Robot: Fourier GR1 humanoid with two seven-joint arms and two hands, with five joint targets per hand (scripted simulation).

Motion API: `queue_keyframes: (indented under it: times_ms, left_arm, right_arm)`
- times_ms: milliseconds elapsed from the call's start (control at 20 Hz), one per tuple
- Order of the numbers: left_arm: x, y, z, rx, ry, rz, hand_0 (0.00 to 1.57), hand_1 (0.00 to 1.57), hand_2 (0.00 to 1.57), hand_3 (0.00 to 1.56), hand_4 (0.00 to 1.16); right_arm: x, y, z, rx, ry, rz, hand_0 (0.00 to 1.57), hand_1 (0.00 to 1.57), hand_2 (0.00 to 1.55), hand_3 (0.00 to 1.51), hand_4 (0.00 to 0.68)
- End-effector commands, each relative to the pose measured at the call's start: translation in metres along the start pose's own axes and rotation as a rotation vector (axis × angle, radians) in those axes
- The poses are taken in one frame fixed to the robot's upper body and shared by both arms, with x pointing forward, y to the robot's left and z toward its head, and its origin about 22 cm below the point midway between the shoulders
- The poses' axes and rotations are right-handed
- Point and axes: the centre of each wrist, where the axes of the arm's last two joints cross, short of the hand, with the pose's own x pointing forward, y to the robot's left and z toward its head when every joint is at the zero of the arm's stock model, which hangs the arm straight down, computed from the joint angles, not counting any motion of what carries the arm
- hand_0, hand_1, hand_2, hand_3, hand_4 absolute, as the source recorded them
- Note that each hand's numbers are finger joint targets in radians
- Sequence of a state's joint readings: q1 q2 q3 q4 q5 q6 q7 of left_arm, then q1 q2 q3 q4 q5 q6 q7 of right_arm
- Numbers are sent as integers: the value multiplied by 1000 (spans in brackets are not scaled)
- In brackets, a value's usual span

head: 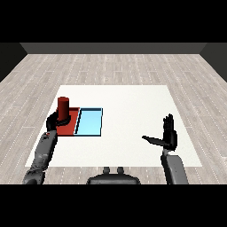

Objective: Pick the red can and put it in the red box

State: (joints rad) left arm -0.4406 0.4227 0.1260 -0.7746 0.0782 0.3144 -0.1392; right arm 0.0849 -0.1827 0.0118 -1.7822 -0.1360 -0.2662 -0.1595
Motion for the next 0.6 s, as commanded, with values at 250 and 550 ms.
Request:
queue_keyframes:
  times_ms: [250,550]
  left_arm:
    - [-42,-20,-5,-17,318,-258,29,29,370,124,708]
    - [-55,-14,-2,13,415,-237,1070,1070,1028,472,557]
  right_arm:
    - [-27,-5,-10,-36,53,55,0,0,0,0,0]
    - [-29,-11,-18,-41,35,73,0,0,0,0,0]
